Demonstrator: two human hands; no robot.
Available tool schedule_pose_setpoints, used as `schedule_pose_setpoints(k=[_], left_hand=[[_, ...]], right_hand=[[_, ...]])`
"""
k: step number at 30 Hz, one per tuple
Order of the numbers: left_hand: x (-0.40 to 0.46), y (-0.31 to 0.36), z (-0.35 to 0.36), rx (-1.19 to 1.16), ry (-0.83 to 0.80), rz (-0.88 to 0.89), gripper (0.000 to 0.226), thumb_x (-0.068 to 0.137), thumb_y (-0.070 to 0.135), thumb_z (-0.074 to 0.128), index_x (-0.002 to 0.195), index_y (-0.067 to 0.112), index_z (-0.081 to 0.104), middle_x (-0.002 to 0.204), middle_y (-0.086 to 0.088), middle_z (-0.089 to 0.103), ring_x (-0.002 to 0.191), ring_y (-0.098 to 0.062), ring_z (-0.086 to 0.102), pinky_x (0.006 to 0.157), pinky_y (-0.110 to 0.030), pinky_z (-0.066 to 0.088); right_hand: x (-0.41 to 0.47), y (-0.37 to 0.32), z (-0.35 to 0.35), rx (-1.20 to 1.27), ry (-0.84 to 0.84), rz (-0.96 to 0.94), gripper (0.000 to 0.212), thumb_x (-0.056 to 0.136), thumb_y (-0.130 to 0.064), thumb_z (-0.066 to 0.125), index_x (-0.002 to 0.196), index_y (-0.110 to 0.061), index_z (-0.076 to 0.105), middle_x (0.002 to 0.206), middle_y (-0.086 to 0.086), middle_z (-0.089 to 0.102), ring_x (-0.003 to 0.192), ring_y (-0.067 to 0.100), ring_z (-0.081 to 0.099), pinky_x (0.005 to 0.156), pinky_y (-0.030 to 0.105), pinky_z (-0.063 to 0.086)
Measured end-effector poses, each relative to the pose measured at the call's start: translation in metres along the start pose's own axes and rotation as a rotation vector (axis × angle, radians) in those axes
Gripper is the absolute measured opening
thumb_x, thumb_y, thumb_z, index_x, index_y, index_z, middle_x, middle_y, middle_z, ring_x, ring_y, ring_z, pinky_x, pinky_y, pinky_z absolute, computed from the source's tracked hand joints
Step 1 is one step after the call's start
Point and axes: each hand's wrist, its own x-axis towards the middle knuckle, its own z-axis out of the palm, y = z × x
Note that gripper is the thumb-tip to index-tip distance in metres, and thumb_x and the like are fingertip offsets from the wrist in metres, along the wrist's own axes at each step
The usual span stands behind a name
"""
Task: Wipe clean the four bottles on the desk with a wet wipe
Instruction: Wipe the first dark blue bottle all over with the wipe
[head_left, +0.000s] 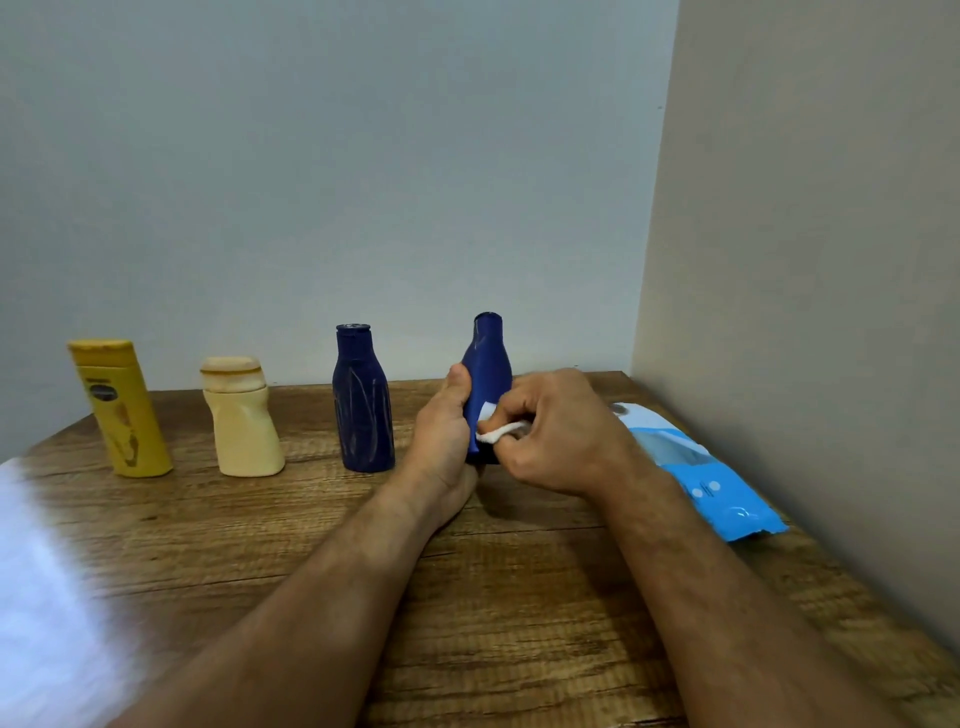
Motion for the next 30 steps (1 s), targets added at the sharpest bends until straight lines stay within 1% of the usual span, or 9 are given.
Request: schedule_pose_setpoints(k=[2,7,11,16,19,22,25,28,30], left_hand=[[-0.002,-0.001,0.001,0.010,-0.047,-0.007,0.042,0.106,0.041,0.042,0.123,0.010,0.064,0.095,-0.010,0.077,0.084,-0.022,0.073,0.083,-0.040,0.058],[-0.007,-0.004,0.002,0.086,-0.163,-0.018,0.037,0.105,0.038,0.044,0.129,0.016,0.063,0.092,-0.008,0.074,0.075,-0.023,0.067,0.071,-0.038,0.054],[-0.006,-0.004,0.004,0.002,-0.139,0.014,0.037,0.106,0.035,0.044,0.130,0.015,0.062,0.105,-0.011,0.074,0.090,-0.021,0.070,0.092,-0.042,0.053],[0.005,-0.001,0.007,-0.002,0.032,0.019,0.049,0.103,0.044,0.047,0.134,0.007,0.058,0.107,-0.015,0.071,0.088,-0.023,0.070,0.093,-0.044,0.055],[0.011,-0.001,0.008,-0.068,0.080,0.020,0.046,0.103,0.043,0.049,0.127,0.006,0.059,0.100,-0.015,0.073,0.089,-0.025,0.069,0.096,-0.048,0.054],[0.013,0.001,0.004,-0.168,0.074,0.006,0.047,0.103,0.043,0.049,0.126,0.003,0.059,0.110,-0.020,0.070,0.101,-0.032,0.066,0.105,-0.054,0.049],[0.008,0.002,0.002,-0.147,0.051,-0.007,0.045,0.106,0.042,0.043,0.121,0.004,0.062,0.101,-0.016,0.074,0.093,-0.029,0.071,0.094,-0.049,0.055],[0.001,0.001,0.006,-0.115,-0.022,-0.030,0.040,0.106,0.036,0.042,0.117,0.006,0.065,0.099,-0.015,0.076,0.086,-0.026,0.072,0.082,-0.043,0.058],[-0.003,0.000,0.008,-0.081,-0.063,-0.043,0.035,0.105,0.033,0.045,0.113,0.007,0.067,0.094,-0.014,0.076,0.078,-0.026,0.071,0.076,-0.041,0.057]], right_hand=[[0.003,0.002,0.001,-0.068,0.118,0.057,0.016,0.077,-0.016,0.068,0.088,-0.020,0.079,0.075,-0.002,0.067,0.065,0.011,0.056,0.063,0.025,0.046],[0.009,0.007,-0.002,-0.042,0.458,0.208,0.023,0.085,-0.013,0.064,0.103,-0.019,0.076,0.083,0.003,0.061,0.076,0.016,0.056,0.070,0.019,0.041],[0.005,0.007,0.001,-0.032,0.266,0.123,0.014,0.079,-0.015,0.070,0.088,-0.021,0.079,0.070,-0.006,0.054,0.063,0.009,0.050,0.057,0.012,0.033],[-0.001,0.009,0.007,0.144,-0.052,0.108,0.007,0.071,-0.016,0.074,0.073,-0.021,0.078,0.075,-0.007,0.069,0.070,0.010,0.065,0.067,0.032,0.057],[-0.001,0.010,0.009,0.129,-0.069,0.120,0.004,0.075,-0.019,0.074,0.076,-0.019,0.078,0.079,-0.007,0.071,0.072,0.009,0.065,0.070,0.030,0.058],[-0.002,0.010,0.011,0.134,0.025,0.104,0.007,0.074,-0.018,0.076,0.080,-0.019,0.078,0.076,-0.010,0.068,0.068,0.006,0.062,0.063,0.019,0.051],[0.001,0.008,0.009,0.239,0.244,0.155,0.004,0.076,-0.017,0.078,0.073,-0.018,0.076,0.069,-0.007,0.067,0.065,0.009,0.061,0.057,0.021,0.049],[0.006,0.013,0.007,0.160,0.424,0.208,0.004,0.080,-0.019,0.073,0.079,-0.018,0.077,0.075,-0.002,0.068,0.071,0.012,0.062,0.065,0.027,0.051],[0.008,0.016,0.007,0.125,0.478,0.246,0.013,0.081,-0.015,0.069,0.089,-0.020,0.077,0.084,0.001,0.068,0.079,0.013,0.062,0.073,0.021,0.049]])
